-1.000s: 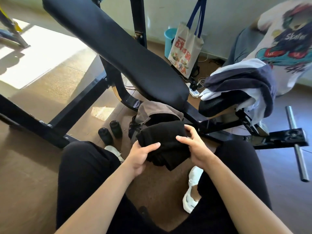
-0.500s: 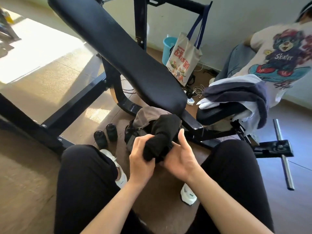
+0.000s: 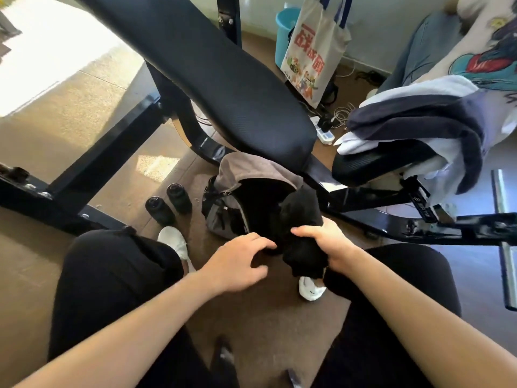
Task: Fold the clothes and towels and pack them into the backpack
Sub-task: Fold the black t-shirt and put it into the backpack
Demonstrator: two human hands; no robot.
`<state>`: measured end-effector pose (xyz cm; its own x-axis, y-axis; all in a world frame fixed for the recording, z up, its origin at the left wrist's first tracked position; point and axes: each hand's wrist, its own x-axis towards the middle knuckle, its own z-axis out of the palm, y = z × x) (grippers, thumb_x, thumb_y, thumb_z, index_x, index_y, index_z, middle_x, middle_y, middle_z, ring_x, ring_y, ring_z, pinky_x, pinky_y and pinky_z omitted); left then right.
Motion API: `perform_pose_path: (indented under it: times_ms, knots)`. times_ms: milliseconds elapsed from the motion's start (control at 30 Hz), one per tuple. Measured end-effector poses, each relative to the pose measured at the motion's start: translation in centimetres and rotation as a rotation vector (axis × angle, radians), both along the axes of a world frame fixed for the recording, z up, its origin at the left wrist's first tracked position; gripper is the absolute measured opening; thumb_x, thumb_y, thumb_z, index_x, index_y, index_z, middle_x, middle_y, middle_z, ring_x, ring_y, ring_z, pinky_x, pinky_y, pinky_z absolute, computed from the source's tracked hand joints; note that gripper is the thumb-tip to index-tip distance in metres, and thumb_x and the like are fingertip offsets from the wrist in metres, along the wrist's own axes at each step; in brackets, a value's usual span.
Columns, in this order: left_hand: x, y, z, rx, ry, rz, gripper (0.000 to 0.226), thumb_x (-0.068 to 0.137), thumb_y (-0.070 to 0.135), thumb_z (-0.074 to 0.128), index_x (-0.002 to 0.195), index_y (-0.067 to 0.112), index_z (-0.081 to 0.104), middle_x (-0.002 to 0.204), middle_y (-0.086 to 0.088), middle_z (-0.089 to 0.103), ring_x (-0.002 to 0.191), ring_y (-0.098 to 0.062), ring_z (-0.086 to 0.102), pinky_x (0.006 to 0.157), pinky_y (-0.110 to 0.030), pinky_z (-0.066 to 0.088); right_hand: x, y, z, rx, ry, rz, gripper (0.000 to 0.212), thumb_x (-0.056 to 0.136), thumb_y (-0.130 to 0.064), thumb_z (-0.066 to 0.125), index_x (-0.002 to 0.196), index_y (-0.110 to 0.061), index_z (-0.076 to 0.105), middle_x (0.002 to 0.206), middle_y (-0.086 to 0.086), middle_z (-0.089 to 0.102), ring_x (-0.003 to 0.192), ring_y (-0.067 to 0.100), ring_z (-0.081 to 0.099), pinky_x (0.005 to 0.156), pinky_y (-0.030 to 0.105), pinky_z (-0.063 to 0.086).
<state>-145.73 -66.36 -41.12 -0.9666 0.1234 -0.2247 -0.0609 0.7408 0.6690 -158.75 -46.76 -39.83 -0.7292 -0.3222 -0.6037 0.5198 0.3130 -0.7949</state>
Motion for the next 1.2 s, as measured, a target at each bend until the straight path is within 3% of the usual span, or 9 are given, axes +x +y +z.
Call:
perform_pose_path:
  times_ms: [100,233,367,533,600,667,733,1033,1200]
  knots:
    - [-4.0,-3.2,-1.5,-0.183,-0.056,-0.068,0.036,0.093,0.037,0.063,0.129,0.032,0.064,0.128,0.010,0.060,0.119,-0.011,0.056,0.092,-0.023,0.042,-4.1,0.5,-1.8,0.197,0.210,0.262,0.044,0.069,-0.005,0.087,0.108,-0.021,0.073,0.104,0.000,0.078,0.102,0.019,0.072,0.097,0.043,0.055]
    - [-9.8,-7.0,-5.8,-0.307,-0.137,0.040,0.034,0.092,0.039,0.061,0.125,0.030,0.065,0.113,0.005,0.060,0.111,-0.020,0.060,0.086,-0.038,0.053,-8.6,-1.8,-3.0,0.299,0.399,0.582,0.071,0.065,-0.016,0.088,0.130,-0.025,0.064,0.119,-0.005,0.072,0.113,0.015,0.066,0.102,0.038,0.050]
    - [-12.9,-6.3,-12.4,-0.237,-0.268,0.266,0.054,0.091,0.045,0.066,0.139,0.024,0.053,0.133,-0.005,0.057,0.123,-0.030,0.057,0.095,-0.045,0.052,-11.5,-5.9,-4.9,0.352,0.495,0.760,0.091,0.066,-0.023,0.087,0.148,-0.028,0.049,0.143,-0.006,0.058,0.134,0.017,0.052,0.114,0.037,0.040]
    - [-14.3,-3.9,-18.9,0.231,-0.614,0.776,0.107,0.078,0.064,0.076,0.155,0.011,0.024,0.153,-0.015,0.040,0.139,-0.039,0.044,0.109,-0.051,0.044,-14.5,-9.1,-7.7,0.348,0.580,0.682,0.100,0.063,-0.038,0.084,0.153,-0.020,0.043,0.151,-0.004,0.052,0.142,0.014,0.045,0.119,0.042,0.036]
    - [-14.5,-3.2,-20.1,0.327,-0.697,0.854,0.094,0.083,0.055,0.076,0.150,0.008,0.030,0.147,-0.013,0.048,0.133,-0.038,0.051,0.102,-0.046,0.049,-15.5,-9.5,-8.0,0.355,0.599,0.616,0.102,0.068,-0.031,0.088,0.156,-0.016,0.037,0.154,-0.001,0.048,0.144,0.015,0.042,0.121,0.038,0.033]
    - [-14.5,-2.9,-20.8,0.292,-0.662,0.888,0.049,0.094,0.035,0.066,0.134,0.012,0.050,0.133,-0.012,0.061,0.116,-0.036,0.061,0.095,-0.044,0.053,-16.4,-9.7,-8.2,0.339,0.617,0.575,0.102,0.071,-0.025,0.089,0.156,-0.015,0.035,0.155,0.000,0.047,0.143,0.014,0.042,0.120,0.035,0.033]
    - [-14.2,-2.8,-20.5,0.234,-0.614,0.923,0.026,0.100,0.021,0.054,0.124,0.015,0.061,0.123,-0.013,0.067,0.108,-0.036,0.064,0.093,-0.044,0.055,-17.1,-9.9,-8.5,0.324,0.635,0.564,0.103,0.068,-0.031,0.087,0.156,-0.017,0.035,0.153,-0.003,0.049,0.142,0.013,0.044,0.120,0.037,0.034]
    - [-10.9,-7.9,-11.8,0.092,-0.441,0.848,0.035,0.108,0.023,0.046,0.138,0.007,0.040,0.133,-0.020,0.057,0.119,-0.040,0.057,0.085,-0.042,0.044,-18.0,-10.5,-7.9,0.282,0.686,0.437,0.094,0.073,-0.020,0.089,0.153,-0.019,0.040,0.149,-0.004,0.052,0.138,0.012,0.046,0.116,0.028,0.033]
    - [-9.6,-11.1,-9.8,0.051,-0.476,0.648,0.044,0.105,0.023,0.053,0.146,0.009,0.043,0.141,-0.016,0.057,0.126,-0.034,0.056,0.089,-0.033,0.042,-17.0,-11.2,-8.0,0.387,0.767,0.460,0.097,0.071,-0.035,0.086,0.154,-0.023,0.037,0.151,0.000,0.052,0.140,0.023,0.047,0.117,0.045,0.038]
